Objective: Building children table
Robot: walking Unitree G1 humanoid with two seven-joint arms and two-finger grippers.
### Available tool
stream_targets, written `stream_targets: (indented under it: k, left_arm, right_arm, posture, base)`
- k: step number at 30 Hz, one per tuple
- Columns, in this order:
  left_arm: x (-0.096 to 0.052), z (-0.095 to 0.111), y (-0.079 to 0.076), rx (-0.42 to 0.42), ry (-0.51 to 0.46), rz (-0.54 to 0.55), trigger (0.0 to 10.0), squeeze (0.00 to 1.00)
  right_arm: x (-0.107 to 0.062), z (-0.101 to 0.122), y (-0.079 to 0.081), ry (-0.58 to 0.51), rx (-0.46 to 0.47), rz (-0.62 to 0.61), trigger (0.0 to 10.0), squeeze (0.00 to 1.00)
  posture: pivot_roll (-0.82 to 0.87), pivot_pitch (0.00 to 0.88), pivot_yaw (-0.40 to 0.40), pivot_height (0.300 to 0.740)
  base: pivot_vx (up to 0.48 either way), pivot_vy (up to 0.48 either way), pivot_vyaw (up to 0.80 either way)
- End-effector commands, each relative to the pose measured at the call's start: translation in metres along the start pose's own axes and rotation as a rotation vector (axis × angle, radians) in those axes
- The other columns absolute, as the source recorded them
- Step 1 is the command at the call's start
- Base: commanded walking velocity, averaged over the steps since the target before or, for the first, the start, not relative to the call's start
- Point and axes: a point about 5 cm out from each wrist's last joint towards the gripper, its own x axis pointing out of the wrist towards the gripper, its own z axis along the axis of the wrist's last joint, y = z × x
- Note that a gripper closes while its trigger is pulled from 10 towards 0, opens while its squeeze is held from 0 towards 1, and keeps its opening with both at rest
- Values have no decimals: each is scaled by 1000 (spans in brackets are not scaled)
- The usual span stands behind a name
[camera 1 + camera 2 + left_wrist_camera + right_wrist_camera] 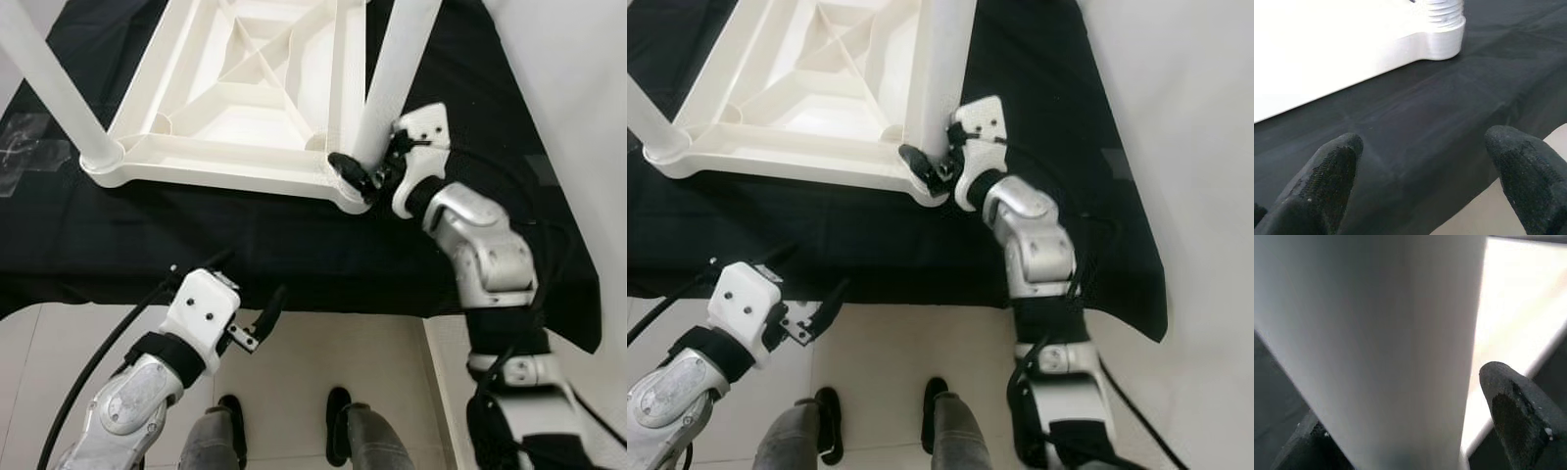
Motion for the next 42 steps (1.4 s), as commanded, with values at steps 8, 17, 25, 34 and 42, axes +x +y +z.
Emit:
stream_targets:
  k: [8,17,25,34,42]
  left_arm:
    - [0,-1,-6,-26,1,-39,10000,0]
    - [2,-1,-7,-20,-2,-46,10000,0]
    - [3,-1,-6,-14,-4,-45,10000,0]
    - [4,-2,-7,-23,-2,-53,10000,0]
    - [5,-3,-5,-19,3,-57,10000,0]
  right_arm:
    - [11,16,-7,-31,-76,212,10000,0]
    - [17,13,-9,-52,-69,430,0,0]
    - [20,9,-8,-64,-56,429,0,0]
    - [18,-15,-14,-40,4,183,0,0]
    - [-4,-78,35,72,66,-483,0,0]
  posture:
    - [102,339,-100,740]
    - [110,329,-106,740]
    - [104,325,-106,740]
    - [72,334,-94,740]
    - [62,342,-75,740]
  base:
    - [0,0,0]
    - [0,0,0]
    - [0,0,0]
    - [0,0,0]
    - [0,0,0]
